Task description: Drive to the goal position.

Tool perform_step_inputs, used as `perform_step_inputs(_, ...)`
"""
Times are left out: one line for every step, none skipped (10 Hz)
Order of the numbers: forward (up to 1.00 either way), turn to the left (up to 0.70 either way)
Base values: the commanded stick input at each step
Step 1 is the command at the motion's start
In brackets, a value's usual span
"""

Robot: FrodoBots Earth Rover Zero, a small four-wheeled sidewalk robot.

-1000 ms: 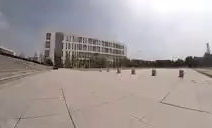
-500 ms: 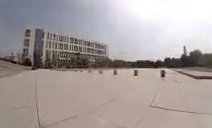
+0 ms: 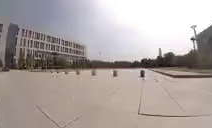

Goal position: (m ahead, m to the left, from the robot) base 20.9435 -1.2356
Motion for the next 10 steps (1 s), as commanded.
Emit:
perform_step_inputs(0.70, -0.35)
perform_step_inputs(0.70, -0.35)
perform_step_inputs(0.70, -0.35)
perform_step_inputs(0.70, -0.35)
perform_step_inputs(0.70, -0.35)
perform_step_inputs(0.70, -0.35)
perform_step_inputs(0.70, -0.35)
perform_step_inputs(0.70, -0.35)
perform_step_inputs(0.70, -0.35)
perform_step_inputs(0.70, -0.35)
